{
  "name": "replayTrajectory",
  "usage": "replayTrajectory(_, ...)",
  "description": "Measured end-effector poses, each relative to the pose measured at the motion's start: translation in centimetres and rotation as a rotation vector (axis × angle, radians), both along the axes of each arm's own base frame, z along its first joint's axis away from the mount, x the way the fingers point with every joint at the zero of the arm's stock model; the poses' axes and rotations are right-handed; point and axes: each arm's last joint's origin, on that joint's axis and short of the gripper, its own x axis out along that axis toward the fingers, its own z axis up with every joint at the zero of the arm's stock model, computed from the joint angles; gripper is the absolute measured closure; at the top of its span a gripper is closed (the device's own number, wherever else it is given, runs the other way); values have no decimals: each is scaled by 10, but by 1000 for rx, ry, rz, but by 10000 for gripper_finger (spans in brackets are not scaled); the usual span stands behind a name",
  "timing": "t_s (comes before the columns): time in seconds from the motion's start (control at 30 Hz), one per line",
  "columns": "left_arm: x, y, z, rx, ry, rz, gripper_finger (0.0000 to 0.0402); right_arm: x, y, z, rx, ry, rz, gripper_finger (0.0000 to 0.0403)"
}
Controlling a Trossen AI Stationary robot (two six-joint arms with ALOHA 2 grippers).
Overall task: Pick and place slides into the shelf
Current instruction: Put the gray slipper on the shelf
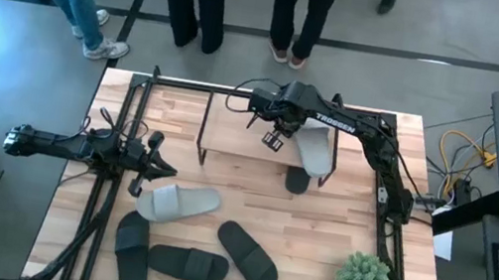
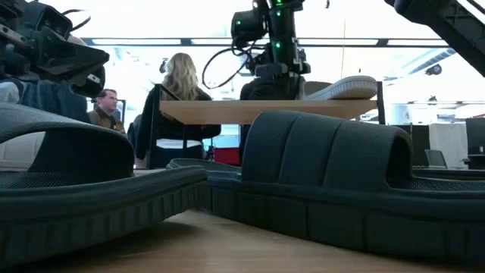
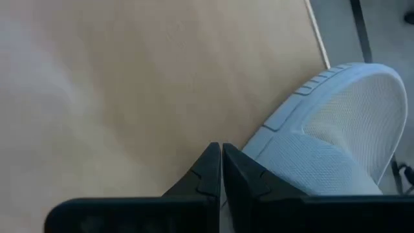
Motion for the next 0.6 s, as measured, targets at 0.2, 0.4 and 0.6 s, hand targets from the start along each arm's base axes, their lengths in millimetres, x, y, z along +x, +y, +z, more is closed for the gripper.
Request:
replayTrajectory(0.2,0,0,0,0,0,0,384,-7,-3,7,-58,-20,-81,394)
replayTrajectory(0.4,0,0,0,0,1,0,384,-10,-10,11,-66,-45,-135,394)
replayTrajectory(0.6,0,0,0,0,1,0,384,-14,-18,9,-64,-34,-149,394)
